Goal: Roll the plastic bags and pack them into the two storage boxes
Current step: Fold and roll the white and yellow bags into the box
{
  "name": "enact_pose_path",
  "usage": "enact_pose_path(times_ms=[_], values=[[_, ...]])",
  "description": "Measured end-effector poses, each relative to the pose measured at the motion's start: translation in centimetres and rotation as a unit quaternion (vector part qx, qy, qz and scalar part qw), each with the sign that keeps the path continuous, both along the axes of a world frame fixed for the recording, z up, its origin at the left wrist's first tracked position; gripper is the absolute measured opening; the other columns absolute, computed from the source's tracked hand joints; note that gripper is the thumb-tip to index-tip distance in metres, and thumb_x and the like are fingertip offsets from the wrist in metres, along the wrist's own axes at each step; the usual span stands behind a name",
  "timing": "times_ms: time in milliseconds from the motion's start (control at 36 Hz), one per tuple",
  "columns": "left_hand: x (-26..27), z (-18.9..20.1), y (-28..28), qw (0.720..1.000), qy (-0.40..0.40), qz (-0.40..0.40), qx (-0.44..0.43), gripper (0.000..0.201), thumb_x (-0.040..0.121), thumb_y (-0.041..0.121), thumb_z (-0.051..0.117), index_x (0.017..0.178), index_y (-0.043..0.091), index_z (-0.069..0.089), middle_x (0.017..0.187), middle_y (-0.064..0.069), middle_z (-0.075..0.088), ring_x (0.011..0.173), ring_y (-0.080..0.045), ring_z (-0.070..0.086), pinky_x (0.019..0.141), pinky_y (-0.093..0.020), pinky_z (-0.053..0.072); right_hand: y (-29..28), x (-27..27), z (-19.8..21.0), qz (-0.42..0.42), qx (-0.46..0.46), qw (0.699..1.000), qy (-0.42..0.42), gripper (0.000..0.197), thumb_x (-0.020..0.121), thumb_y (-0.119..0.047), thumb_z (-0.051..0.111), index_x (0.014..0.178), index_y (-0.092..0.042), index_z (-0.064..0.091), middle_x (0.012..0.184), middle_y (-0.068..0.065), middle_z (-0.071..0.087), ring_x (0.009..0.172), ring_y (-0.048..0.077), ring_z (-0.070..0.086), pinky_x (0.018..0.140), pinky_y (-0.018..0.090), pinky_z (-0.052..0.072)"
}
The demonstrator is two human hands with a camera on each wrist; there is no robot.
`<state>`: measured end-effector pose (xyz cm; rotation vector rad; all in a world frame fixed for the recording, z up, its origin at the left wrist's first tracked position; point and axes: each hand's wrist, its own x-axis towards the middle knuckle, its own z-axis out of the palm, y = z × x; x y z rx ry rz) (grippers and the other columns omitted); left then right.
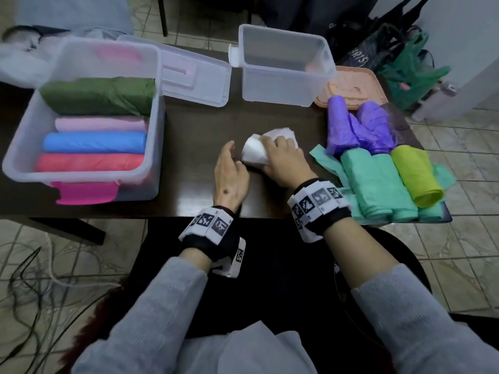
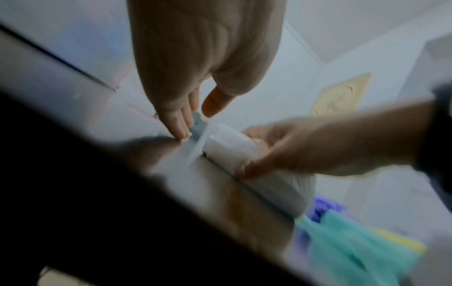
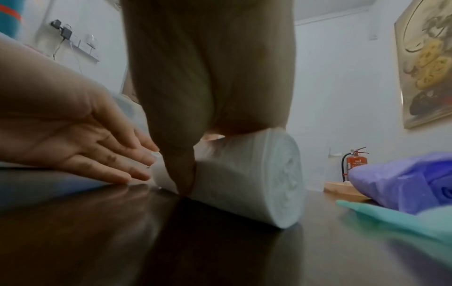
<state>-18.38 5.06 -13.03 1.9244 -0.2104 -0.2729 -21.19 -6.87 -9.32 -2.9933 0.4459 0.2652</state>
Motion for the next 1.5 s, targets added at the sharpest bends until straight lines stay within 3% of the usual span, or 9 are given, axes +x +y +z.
enact_pose_path(times_ms=[333, 472, 806, 972, 1028, 1167, 1222, 1417, 1500], values=[[5.6, 2.2, 1.9, 0.987, 0.159, 0.018, 0.018, 0.033, 0.092, 0.016, 0.041, 0.124, 0.016, 0.050, 0.115, -0.005, 0.060, 0.100, -0.020, 0.062, 0.094, -0.038, 0.050, -1.4, -0.5, 1.6, 0.002, 0.254, 0.959, -0.128, 0.059, 0.083, -0.039, 0.067, 0.134, -0.023, 0.042, 0.125, 0.005, 0.050, 0.117, 0.020, 0.041, 0.103, 0.040, 0.035], [6.0, 3.3, 2.0, 0.976, 0.207, -0.058, 0.032, 0.027, 0.100, 0.023, 0.038, 0.119, 0.013, 0.053, 0.103, -0.006, 0.060, 0.093, -0.021, 0.061, 0.088, -0.037, 0.051, -3.0, -0.2, 2.4, -0.018, 0.136, 0.976, -0.172, 0.034, 0.090, -0.038, 0.059, 0.117, -0.018, 0.055, 0.116, 0.003, 0.053, 0.110, 0.017, 0.044, 0.094, 0.030, 0.038], [5.7, 3.5, 1.8, 0.980, 0.193, -0.047, 0.024, 0.025, 0.100, 0.031, 0.038, 0.112, 0.014, 0.052, 0.100, -0.009, 0.065, 0.087, -0.025, 0.066, 0.085, -0.038, 0.054, 0.9, 0.8, 0.5, 0.080, -0.036, 0.996, 0.021, 0.060, 0.083, -0.027, 0.060, 0.137, -0.015, 0.036, 0.132, 0.010, 0.046, 0.122, 0.028, 0.041, 0.095, 0.041, 0.037], [5.8, 3.7, 2.5, 0.970, 0.242, -0.029, -0.004, 0.054, 0.100, 0.048, 0.027, 0.097, 0.003, 0.056, 0.074, -0.011, 0.064, 0.060, -0.022, 0.062, 0.049, -0.025, 0.052, -0.9, 3.2, 2.6, 0.001, 0.168, 0.982, -0.086, 0.043, 0.076, -0.027, 0.071, 0.113, -0.011, 0.060, 0.107, 0.003, 0.060, 0.094, 0.016, 0.054, 0.071, 0.022, 0.035], [5.5, 3.9, 2.6, 0.963, 0.267, -0.032, -0.002, 0.063, 0.098, 0.056, 0.023, 0.096, 0.002, 0.056, 0.076, -0.013, 0.064, 0.060, -0.024, 0.062, 0.048, -0.025, 0.053, -0.9, 3.8, 3.4, -0.062, 0.292, 0.943, -0.147, 0.043, 0.076, -0.023, 0.074, 0.113, -0.007, 0.059, 0.102, 0.003, 0.060, 0.089, 0.014, 0.055, 0.069, 0.025, 0.040], [5.3, 4.7, 2.9, 0.932, 0.348, -0.065, -0.084, 0.073, 0.092, 0.067, 0.018, 0.103, 0.006, 0.057, 0.089, -0.013, 0.065, 0.073, -0.028, 0.067, 0.062, -0.034, 0.055, 0.2, 3.8, 4.4, -0.161, 0.695, 0.668, -0.212, 0.041, 0.077, -0.001, 0.064, 0.116, -0.002, 0.050, 0.104, 0.011, 0.059, 0.093, 0.021, 0.060, 0.078, 0.034, 0.052], [5.4, 5.3, 3.0, 0.922, 0.342, -0.043, -0.175, 0.053, 0.096, 0.057, 0.029, 0.109, 0.013, 0.056, 0.092, -0.010, 0.064, 0.073, -0.025, 0.066, 0.059, -0.032, 0.057, 0.3, 3.6, 4.0, -0.171, 0.718, 0.643, -0.205, 0.043, 0.069, -0.007, 0.063, 0.110, -0.005, 0.052, 0.099, 0.009, 0.058, 0.090, 0.019, 0.058, 0.079, 0.031, 0.049], [6.4, 4.3, 3.7, 0.983, 0.176, -0.036, -0.035, 0.040, 0.093, 0.043, 0.052, 0.083, 0.005, 0.060, 0.092, -0.016, 0.061, 0.076, -0.029, 0.064, 0.053, -0.027, 0.054, -1.1, 2.0, 1.3, -0.191, 0.615, 0.751, -0.145, 0.040, 0.082, -0.003, 0.065, 0.118, -0.013, 0.054, 0.099, -0.005, 0.063, 0.086, 0.009, 0.060, 0.057, 0.013, 0.047], [6.1, 3.5, 3.8, 0.984, 0.102, -0.070, 0.129, 0.043, 0.093, 0.045, 0.050, 0.089, 0.003, 0.062, 0.097, -0.017, 0.063, 0.091, -0.034, 0.063, 0.074, -0.033, 0.049, -1.3, 1.5, 0.6, -0.144, 0.420, 0.894, -0.052, 0.062, 0.077, -0.021, 0.070, 0.134, -0.014, 0.046, 0.125, 0.003, 0.055, 0.116, 0.021, 0.053, 0.091, 0.022, 0.046]])
